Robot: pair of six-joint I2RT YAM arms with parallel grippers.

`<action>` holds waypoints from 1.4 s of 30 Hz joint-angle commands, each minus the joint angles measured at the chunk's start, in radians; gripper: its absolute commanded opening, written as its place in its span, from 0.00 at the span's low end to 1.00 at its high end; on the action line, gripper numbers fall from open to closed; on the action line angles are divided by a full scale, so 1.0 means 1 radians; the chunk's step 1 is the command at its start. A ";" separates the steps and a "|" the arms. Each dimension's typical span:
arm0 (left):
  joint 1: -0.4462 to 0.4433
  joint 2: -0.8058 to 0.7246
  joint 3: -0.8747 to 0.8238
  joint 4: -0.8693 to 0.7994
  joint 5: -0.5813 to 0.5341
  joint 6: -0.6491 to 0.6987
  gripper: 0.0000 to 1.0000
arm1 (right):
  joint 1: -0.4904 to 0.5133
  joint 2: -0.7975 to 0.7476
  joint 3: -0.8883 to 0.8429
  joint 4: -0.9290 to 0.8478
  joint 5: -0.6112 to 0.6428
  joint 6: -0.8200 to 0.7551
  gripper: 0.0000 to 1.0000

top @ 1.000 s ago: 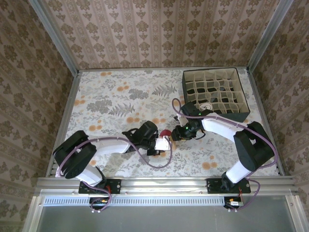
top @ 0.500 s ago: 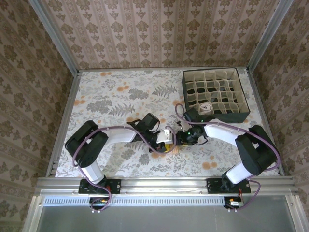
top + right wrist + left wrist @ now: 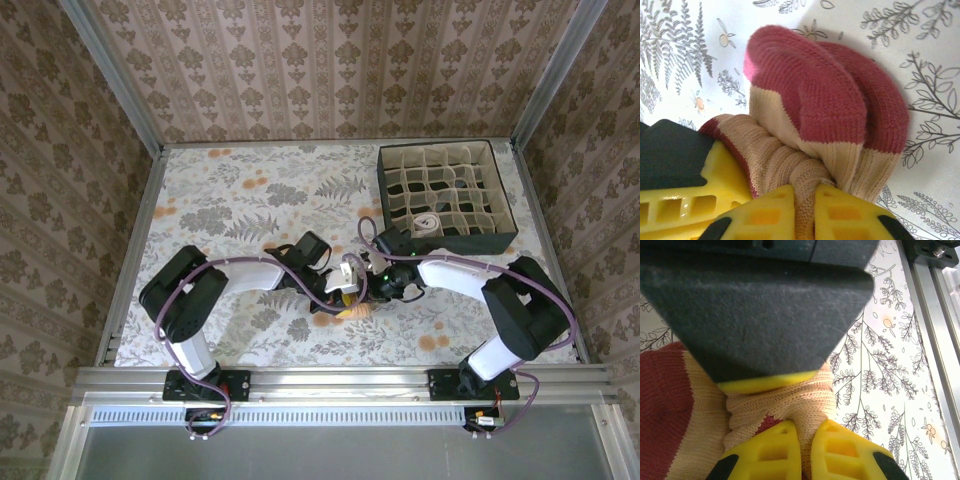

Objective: Roll the socks

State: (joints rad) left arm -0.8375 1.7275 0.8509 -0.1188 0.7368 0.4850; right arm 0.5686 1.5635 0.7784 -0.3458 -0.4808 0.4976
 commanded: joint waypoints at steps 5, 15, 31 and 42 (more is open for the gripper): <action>-0.031 -0.086 -0.135 0.048 -0.224 0.046 0.19 | 0.016 0.082 -0.004 -0.097 0.046 0.006 0.01; -0.068 -0.395 -0.346 0.257 -0.329 0.160 0.29 | 0.007 0.144 0.021 -0.151 0.075 -0.043 0.00; -0.386 -0.449 -0.433 0.420 -0.876 0.437 0.43 | 0.005 0.194 0.036 -0.160 0.074 -0.057 0.00; -0.392 -0.149 -0.404 0.661 -0.946 0.424 0.46 | 0.005 0.217 0.044 -0.165 0.055 -0.066 0.00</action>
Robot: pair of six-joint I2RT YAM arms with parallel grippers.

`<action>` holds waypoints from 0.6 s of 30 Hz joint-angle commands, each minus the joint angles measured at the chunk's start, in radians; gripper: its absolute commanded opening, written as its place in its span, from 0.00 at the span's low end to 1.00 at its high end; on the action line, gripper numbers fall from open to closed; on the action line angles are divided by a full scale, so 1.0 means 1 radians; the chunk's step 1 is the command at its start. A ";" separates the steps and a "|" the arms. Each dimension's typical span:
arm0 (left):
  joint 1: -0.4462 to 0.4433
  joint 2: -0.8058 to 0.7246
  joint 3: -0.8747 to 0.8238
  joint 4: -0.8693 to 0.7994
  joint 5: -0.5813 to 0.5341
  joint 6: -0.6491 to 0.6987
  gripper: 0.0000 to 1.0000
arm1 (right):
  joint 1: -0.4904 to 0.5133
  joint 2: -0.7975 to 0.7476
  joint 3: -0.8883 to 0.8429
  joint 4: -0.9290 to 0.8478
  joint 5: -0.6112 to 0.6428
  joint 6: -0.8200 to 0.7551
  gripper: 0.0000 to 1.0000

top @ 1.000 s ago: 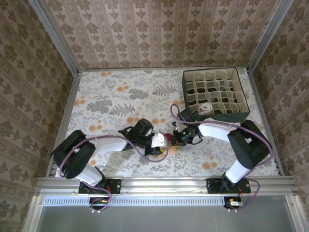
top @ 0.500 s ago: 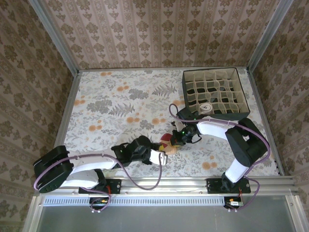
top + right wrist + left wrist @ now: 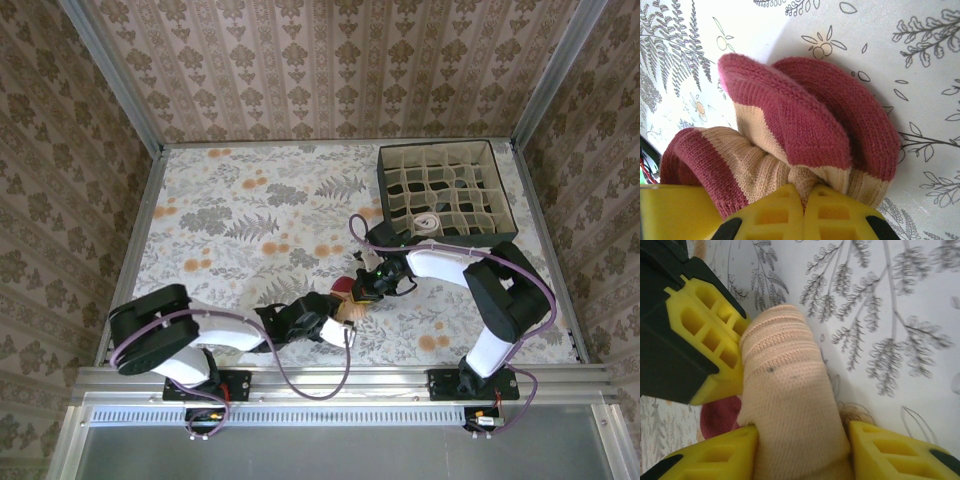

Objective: Roll the socks

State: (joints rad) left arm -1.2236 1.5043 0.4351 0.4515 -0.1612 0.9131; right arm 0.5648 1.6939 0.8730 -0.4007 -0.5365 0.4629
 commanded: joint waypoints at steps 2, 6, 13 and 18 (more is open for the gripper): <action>0.001 0.109 0.007 0.130 -0.055 -0.028 0.41 | 0.009 0.087 -0.051 -0.112 0.105 -0.035 0.00; 0.016 0.093 0.037 -0.001 0.007 -0.103 0.12 | 0.009 0.066 -0.055 -0.107 0.092 -0.037 0.03; 0.125 0.000 0.089 -0.273 0.297 -0.235 0.00 | 0.004 -0.071 -0.050 -0.089 0.116 -0.030 0.35; 0.212 0.019 0.167 -0.455 0.506 -0.302 0.00 | 0.000 -0.237 -0.044 -0.095 0.204 -0.015 0.41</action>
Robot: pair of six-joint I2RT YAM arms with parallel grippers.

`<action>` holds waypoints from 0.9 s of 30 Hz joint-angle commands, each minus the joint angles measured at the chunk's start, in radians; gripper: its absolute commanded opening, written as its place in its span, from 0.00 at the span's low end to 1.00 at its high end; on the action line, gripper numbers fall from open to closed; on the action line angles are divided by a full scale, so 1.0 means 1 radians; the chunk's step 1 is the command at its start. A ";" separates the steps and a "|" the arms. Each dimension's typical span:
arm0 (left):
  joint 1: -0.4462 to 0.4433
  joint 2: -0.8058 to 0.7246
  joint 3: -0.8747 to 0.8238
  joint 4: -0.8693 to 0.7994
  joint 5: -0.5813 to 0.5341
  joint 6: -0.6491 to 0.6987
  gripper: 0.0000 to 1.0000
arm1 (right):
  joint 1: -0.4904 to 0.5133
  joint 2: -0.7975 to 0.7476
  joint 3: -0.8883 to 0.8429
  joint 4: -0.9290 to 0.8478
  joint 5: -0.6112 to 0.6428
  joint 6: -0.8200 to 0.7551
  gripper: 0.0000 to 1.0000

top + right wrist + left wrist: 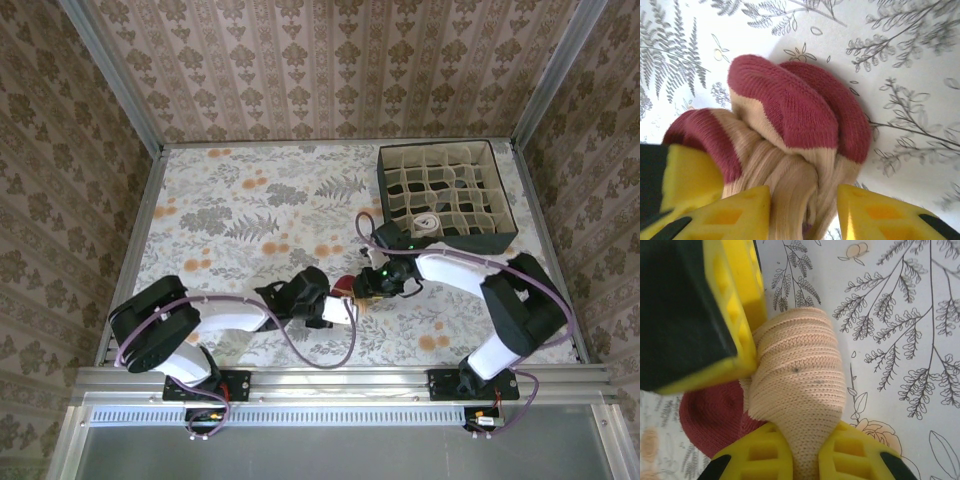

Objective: Roll the socks

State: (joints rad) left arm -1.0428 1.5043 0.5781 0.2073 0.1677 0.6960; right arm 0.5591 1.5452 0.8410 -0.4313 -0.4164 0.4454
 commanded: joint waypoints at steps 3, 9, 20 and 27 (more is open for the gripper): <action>0.076 0.071 0.082 -0.289 0.272 -0.114 0.00 | -0.004 -0.146 -0.032 -0.063 0.116 0.012 0.42; 0.150 0.197 0.235 -0.448 0.465 -0.167 0.00 | -0.013 -0.233 -0.104 -0.022 0.113 0.025 0.43; 0.211 0.358 0.394 -0.614 0.599 -0.228 0.04 | -0.010 -0.199 -0.171 0.062 0.041 0.053 0.47; 0.211 0.345 0.381 -0.577 0.568 -0.251 0.05 | 0.003 -0.160 -0.167 0.106 0.004 0.065 0.43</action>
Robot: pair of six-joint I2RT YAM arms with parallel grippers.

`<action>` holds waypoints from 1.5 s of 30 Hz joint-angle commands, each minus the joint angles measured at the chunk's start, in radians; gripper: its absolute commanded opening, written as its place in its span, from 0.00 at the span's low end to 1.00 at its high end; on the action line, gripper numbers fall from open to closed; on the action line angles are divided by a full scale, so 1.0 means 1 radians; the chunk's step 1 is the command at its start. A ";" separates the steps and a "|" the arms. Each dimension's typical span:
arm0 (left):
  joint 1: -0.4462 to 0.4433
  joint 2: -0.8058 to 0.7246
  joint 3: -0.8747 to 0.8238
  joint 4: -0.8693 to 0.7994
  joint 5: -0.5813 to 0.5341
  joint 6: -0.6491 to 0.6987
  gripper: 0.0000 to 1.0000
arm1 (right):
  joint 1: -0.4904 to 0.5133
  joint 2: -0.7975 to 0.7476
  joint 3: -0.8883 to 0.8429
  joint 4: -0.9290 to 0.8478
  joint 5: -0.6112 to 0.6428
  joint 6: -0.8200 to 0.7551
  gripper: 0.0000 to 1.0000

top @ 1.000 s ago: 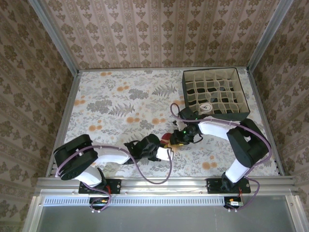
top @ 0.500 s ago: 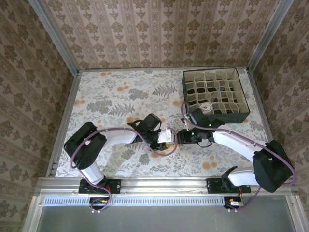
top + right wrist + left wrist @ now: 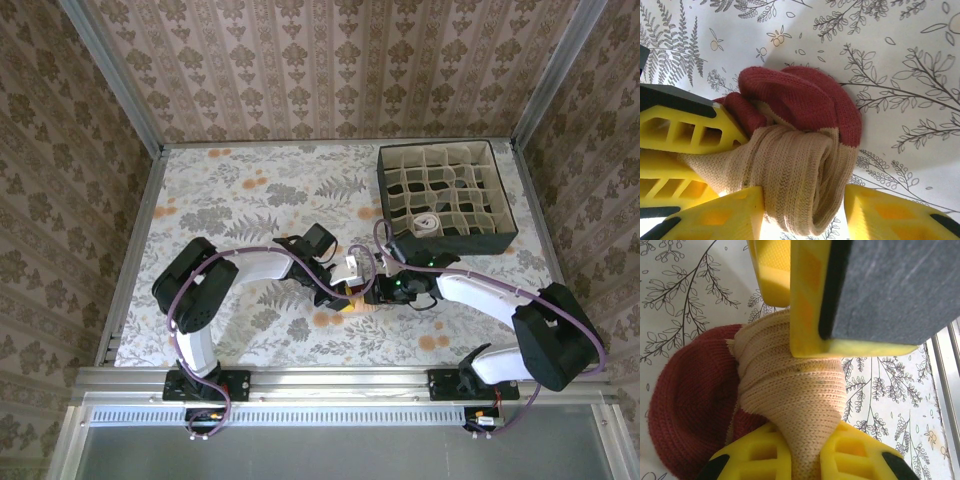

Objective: Roll the socks

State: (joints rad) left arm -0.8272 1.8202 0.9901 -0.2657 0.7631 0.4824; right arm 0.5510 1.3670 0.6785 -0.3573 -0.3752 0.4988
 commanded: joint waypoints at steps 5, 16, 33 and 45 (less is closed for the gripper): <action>-0.004 -0.021 -0.079 -0.021 -0.032 -0.038 0.14 | 0.013 0.098 0.012 0.006 -0.035 0.017 0.15; -0.038 -0.299 -0.301 0.249 -0.201 0.058 0.32 | 0.003 0.156 0.043 -0.087 0.010 0.021 0.00; -0.316 -0.601 -0.489 0.468 -0.771 0.358 0.52 | 0.001 0.208 0.117 -0.148 -0.010 -0.009 0.00; -0.384 -0.412 -0.416 0.470 -0.809 0.452 0.59 | 0.001 0.228 0.154 -0.173 -0.026 -0.020 0.00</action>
State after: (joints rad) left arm -1.1980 1.3621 0.5346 0.1883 -0.0128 0.8925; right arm 0.5591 1.5677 0.8230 -0.4770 -0.4461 0.4934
